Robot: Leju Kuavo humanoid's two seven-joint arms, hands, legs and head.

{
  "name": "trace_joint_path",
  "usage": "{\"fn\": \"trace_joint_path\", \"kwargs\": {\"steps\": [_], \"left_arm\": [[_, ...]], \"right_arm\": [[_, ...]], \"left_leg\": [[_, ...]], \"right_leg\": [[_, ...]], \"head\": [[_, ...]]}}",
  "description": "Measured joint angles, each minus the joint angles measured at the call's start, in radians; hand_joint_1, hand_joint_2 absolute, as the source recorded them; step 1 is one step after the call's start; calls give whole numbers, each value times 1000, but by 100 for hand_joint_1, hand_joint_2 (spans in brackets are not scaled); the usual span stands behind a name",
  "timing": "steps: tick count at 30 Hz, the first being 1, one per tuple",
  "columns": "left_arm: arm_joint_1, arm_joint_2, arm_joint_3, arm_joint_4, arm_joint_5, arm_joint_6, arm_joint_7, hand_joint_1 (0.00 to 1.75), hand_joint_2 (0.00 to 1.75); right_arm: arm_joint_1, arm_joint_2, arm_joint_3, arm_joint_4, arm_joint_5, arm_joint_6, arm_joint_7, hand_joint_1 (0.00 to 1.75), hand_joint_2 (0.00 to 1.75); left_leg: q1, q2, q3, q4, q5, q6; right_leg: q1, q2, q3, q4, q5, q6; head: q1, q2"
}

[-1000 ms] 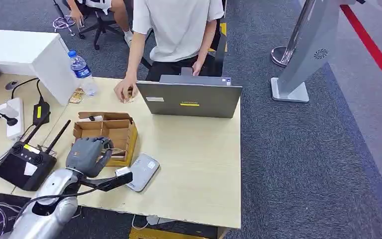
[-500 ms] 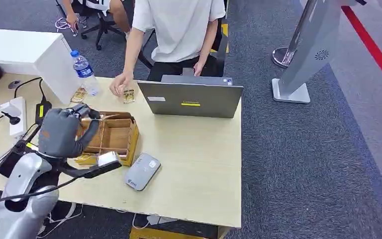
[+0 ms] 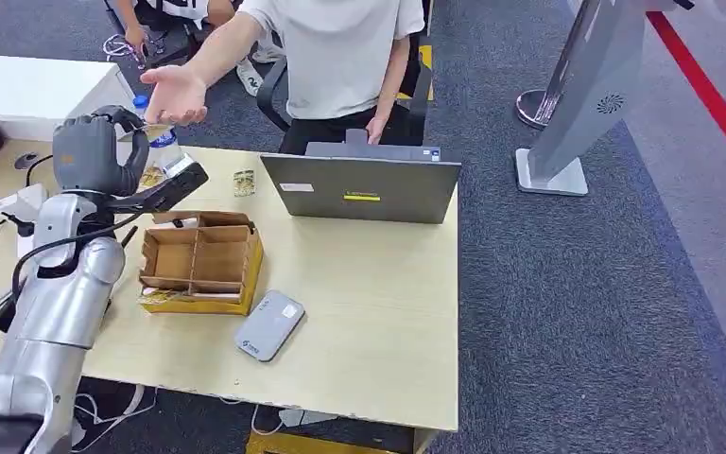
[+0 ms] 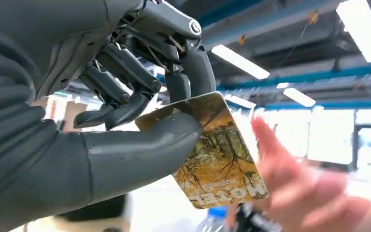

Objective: Pass the card to the sensor for recognition and then transmit it.

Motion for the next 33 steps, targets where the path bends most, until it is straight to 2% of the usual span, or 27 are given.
{"fn": "trace_joint_path", "kwargs": {"steps": [7,17,18,28,31,33], "left_arm": [[-32,-9,17,146,-13,9,4,175,175],[-23,-8,46,217,-4,13,-2,175,175],[-21,-8,49,220,-3,16,-7,0,175],[4,-8,66,219,27,24,-36,0,175],[4,8,81,214,45,24,-42,0,175],[3,37,97,212,64,25,-50,0,175]], "right_arm": [[-4,0,5,0,1,7,9,0,175],[-4,0,8,0,1,6,4,0,175],[-4,0,8,0,1,6,3,0,175],[-4,0,9,0,1,5,2,0,175],[-4,0,9,0,1,5,2,0,175],[-2,0,9,0,1,4,1,0,175]], "left_leg": [[0,0,-2,0,0,0],[0,0,-2,0,0,0],[0,0,-2,0,0,0],[0,0,-2,0,0,0],[0,0,-3,0,0,0],[0,1,-3,0,0,0]], "right_leg": [[0,0,-1,0,0,0],[0,0,-2,0,0,0],[0,0,-2,0,0,0],[0,0,-2,0,0,0],[0,1,-2,0,0,0],[0,1,-2,1,0,0]], "head": [[0,0],[0,0],[0,0],[0,0],[0,0],[0,0]]}}
